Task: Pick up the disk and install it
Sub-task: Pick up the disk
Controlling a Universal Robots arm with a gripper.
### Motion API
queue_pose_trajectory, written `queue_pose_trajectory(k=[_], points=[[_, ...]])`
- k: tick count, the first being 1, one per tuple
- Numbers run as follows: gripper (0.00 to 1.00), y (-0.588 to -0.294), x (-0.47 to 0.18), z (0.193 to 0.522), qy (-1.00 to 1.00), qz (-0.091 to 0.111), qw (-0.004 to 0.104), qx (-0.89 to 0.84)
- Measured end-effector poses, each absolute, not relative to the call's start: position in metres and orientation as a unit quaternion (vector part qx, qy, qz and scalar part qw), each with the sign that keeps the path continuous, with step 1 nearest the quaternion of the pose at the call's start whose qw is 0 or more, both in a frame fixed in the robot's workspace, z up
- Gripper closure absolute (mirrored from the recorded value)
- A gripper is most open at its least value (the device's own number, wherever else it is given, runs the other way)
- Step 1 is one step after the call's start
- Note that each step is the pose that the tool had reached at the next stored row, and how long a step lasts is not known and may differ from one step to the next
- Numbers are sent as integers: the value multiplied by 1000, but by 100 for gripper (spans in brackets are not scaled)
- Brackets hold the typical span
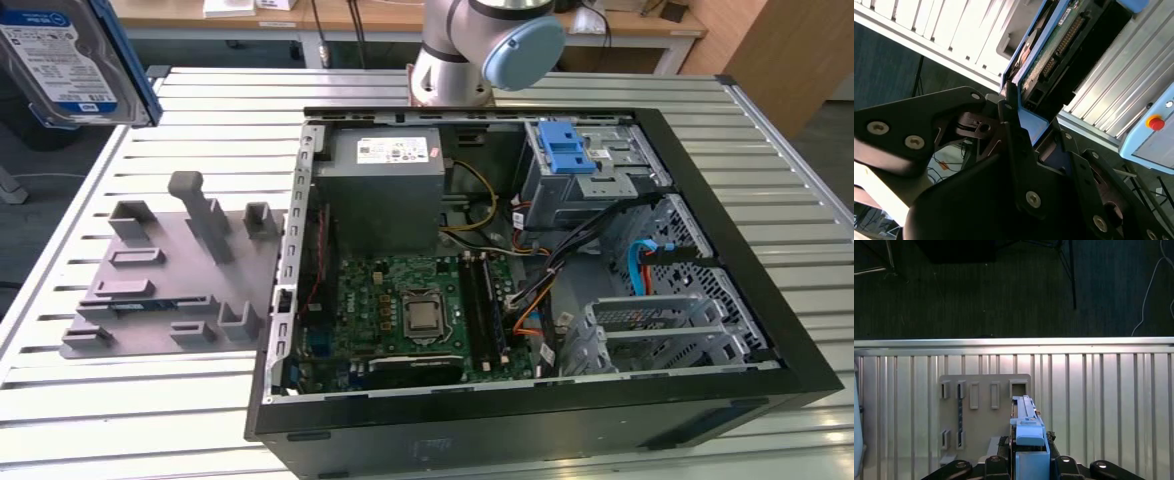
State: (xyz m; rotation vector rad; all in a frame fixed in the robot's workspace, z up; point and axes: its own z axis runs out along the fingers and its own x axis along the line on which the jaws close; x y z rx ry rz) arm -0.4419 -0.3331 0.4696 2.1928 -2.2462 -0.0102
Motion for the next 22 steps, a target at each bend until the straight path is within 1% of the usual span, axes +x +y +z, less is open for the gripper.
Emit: queue_pose_trajectory(k=[9,22], points=[[64,-333,-442,480,-716,-3,1,699],[64,-333,-442,504,-716,-3,1,699]])
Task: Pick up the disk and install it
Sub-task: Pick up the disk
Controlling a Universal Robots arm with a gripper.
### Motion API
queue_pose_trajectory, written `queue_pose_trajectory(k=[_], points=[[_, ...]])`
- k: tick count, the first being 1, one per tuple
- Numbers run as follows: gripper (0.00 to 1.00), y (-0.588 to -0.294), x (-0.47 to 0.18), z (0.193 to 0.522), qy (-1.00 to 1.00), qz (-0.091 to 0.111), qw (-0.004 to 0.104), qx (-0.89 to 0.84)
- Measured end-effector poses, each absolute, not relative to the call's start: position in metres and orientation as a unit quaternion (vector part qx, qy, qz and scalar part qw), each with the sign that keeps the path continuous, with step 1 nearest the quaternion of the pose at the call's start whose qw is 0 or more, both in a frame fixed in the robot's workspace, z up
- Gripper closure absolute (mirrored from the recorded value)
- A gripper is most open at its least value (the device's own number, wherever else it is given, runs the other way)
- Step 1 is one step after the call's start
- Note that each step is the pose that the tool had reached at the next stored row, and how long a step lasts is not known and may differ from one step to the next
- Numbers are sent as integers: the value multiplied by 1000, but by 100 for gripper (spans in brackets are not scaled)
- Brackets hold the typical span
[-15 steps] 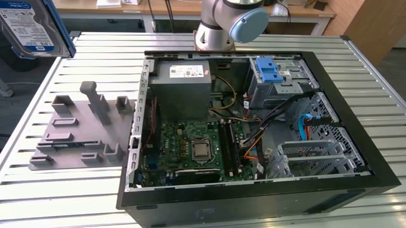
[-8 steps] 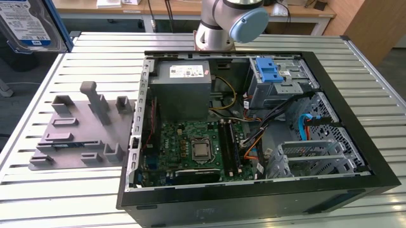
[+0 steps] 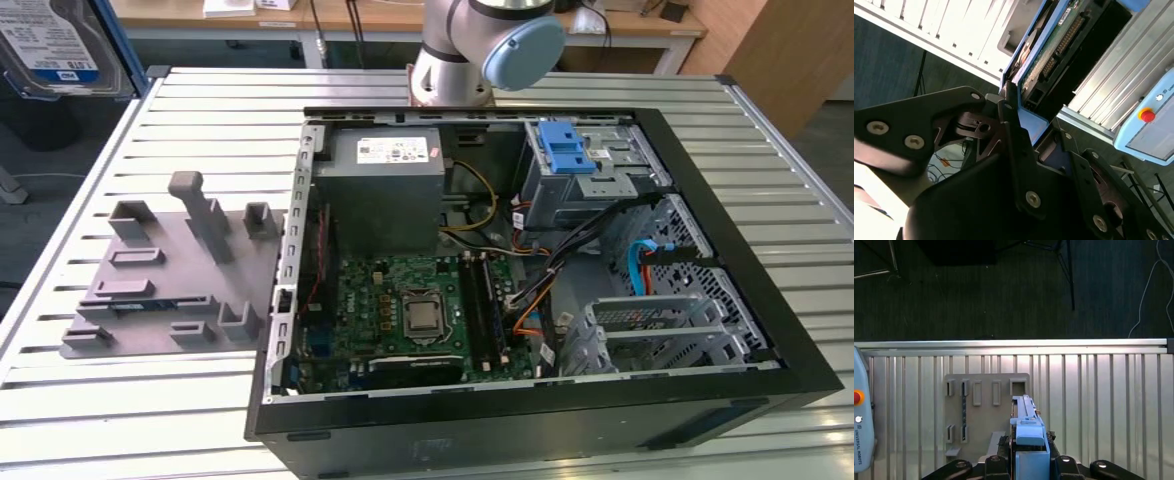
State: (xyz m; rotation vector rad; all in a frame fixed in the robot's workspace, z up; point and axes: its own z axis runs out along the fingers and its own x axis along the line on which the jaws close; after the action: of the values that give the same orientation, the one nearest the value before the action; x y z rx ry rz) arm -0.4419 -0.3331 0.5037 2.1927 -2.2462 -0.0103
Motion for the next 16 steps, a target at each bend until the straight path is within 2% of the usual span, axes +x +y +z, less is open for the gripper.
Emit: queue_pose_trajectory(k=[16], points=[[64,-348,-417,504,-716,-3,1,699]])
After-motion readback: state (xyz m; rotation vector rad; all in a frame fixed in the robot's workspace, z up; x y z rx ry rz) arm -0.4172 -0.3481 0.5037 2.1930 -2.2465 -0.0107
